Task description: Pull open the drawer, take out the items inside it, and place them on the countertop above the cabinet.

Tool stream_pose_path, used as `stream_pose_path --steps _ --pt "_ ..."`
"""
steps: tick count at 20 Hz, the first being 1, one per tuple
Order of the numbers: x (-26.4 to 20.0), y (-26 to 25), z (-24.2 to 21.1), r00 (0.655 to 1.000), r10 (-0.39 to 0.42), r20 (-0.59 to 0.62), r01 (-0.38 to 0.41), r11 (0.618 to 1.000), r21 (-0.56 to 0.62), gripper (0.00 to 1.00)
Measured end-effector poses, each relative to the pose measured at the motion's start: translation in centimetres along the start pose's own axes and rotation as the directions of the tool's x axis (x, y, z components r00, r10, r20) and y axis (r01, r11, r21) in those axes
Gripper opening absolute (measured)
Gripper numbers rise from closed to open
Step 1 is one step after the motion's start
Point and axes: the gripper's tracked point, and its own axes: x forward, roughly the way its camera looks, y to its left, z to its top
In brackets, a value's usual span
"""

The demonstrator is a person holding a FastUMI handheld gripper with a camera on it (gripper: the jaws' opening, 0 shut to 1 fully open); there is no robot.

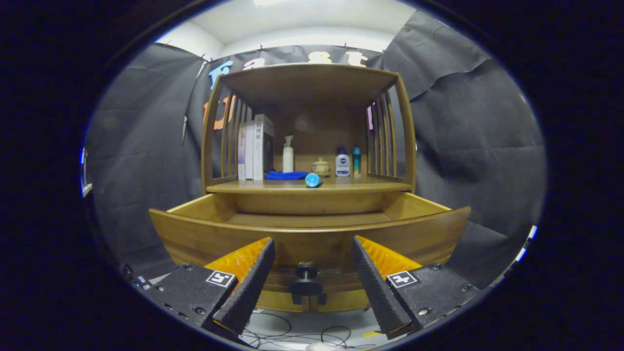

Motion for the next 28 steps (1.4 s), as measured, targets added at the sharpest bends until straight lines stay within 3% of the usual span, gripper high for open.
stream_pose_path --steps 9,28 --pt "1.7 1.0 -0.6 1.0 0.002 0.025 -0.002 1.0 -0.012 0.97" --pt "11.7 2.1 1.5 0.999 -0.017 0.036 0.017 1.0 -0.019 0.96"
